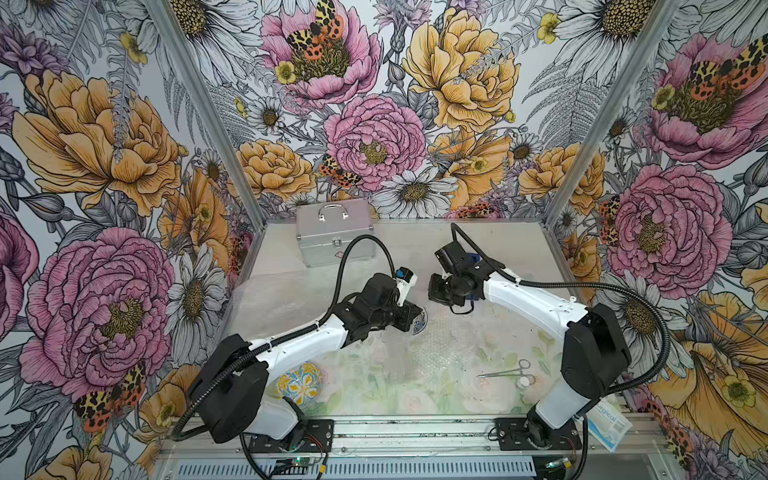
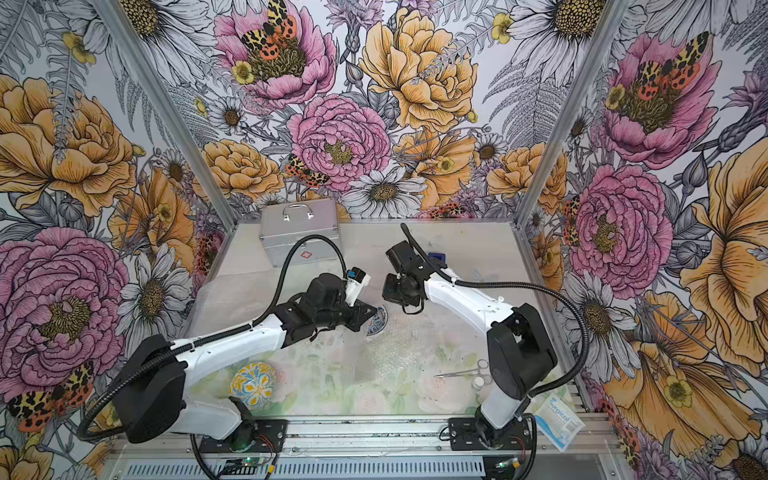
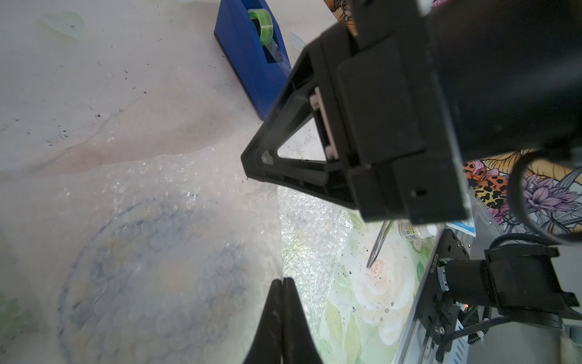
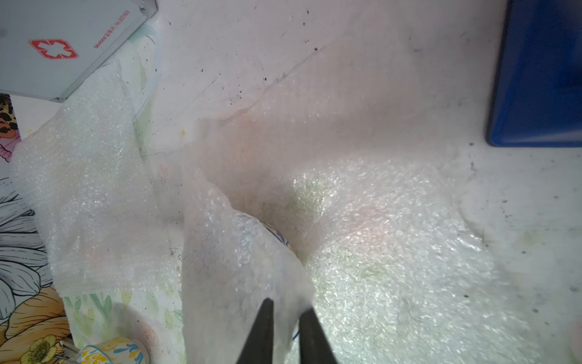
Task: Wrap bowls in bubble wrap
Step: Wrap the bowl in bubble wrap.
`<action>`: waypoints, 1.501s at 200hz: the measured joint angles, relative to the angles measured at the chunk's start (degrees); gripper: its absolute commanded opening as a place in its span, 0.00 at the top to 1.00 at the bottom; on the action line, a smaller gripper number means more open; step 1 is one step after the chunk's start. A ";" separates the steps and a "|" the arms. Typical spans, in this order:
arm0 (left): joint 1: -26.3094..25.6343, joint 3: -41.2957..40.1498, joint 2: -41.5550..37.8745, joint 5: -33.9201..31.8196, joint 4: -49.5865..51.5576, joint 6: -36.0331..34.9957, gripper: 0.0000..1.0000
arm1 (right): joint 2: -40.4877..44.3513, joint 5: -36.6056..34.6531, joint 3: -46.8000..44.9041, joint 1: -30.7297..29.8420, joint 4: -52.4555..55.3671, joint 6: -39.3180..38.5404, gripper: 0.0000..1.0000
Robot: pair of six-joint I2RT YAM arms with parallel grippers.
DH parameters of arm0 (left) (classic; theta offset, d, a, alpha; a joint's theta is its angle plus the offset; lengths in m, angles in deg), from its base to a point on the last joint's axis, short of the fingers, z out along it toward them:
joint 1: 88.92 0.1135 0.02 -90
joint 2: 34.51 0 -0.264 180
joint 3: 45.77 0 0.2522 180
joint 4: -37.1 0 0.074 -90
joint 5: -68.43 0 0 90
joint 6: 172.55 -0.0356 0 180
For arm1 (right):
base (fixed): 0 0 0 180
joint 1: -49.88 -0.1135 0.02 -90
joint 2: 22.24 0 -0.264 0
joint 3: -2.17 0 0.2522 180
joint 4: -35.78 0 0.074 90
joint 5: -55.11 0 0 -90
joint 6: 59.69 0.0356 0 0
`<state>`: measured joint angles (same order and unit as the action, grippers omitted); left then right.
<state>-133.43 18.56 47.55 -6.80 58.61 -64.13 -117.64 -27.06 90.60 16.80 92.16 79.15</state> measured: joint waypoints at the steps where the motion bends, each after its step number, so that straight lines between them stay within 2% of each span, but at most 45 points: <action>1: 0.00 0.07 0.04 0.00 0.09 0.02 0.90 | 0.00 0.00 0.00 0.00 0.00 -0.15 1.00; 7: 0.00 0.59 0.35 -0.13 0.76 0.07 0.74 | 0.00 0.11 -0.07 0.00 -0.02 -0.37 1.00; 12: 0.13 1.16 0.63 -0.20 1.57 0.17 0.64 | 0.00 0.07 -0.20 -0.09 -0.07 -0.33 1.00; 27: 1.29 2.62 1.01 -0.22 3.78 1.95 0.47 | 0.00 0.00 -0.74 -0.46 -0.22 -0.52 1.00; 39: 3.80 3.23 0.92 -0.13 5.46 4.15 0.18 | 0.00 -0.07 -1.49 -1.11 -0.22 -0.63 1.00; 48: 6.62 3.30 0.76 -0.15 6.60 6.08 0.11 | -0.13 -0.09 -2.12 -1.64 -0.26 -0.68 1.00; 71: 13.53 3.17 0.55 -0.24 10.01 10.69 0.13 | -1.20 -0.66 -3.69 -2.58 -0.63 -0.68 1.00; 89: 16.24 3.30 1.99 -0.13 12.07 12.17 0.19 | -2.60 -1.05 -4.39 -2.91 -0.90 -0.72 1.00; 131: 15.32 5.86 13.84 2.67 14.51 12.85 0.21 | -4.79 -2.73 -4.42 -2.84 -1.31 -0.90 1.00; 170: 14.21 6.58 17.07 3.89 15.74 13.07 0.25 | -5.84 -4.02 -4.39 -2.84 -1.40 -1.33 1.00; 228: 14.21 7.10 17.03 4.85 15.72 14.34 0.24 | -6.69 -4.85 -3.72 -2.84 -1.70 -1.99 1.00; 245: 14.60 6.29 16.44 5.68 15.50 15.28 0.19 | -6.60 -4.85 -3.32 -2.86 -1.68 -2.21 1.00; 256: 15.02 4.87 14.53 5.68 15.39 16.02 0.16 | -6.03 -4.85 -3.10 -3.04 -1.66 -2.40 1.00; 276: 16.13 2.36 9.75 5.64 15.32 17.31 0.18 | -4.20 -4.83 -2.01 -3.67 -1.22 -2.43 1.00; 300: 19.56 -1.36 5.16 6.14 11.82 20.46 0.18 | -2.91 -4.07 1.75 -5.44 -1.11 -2.73 0.98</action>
<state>-113.87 17.21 52.71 -0.66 70.43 -43.67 -120.55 -31.12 92.35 11.35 91.04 76.42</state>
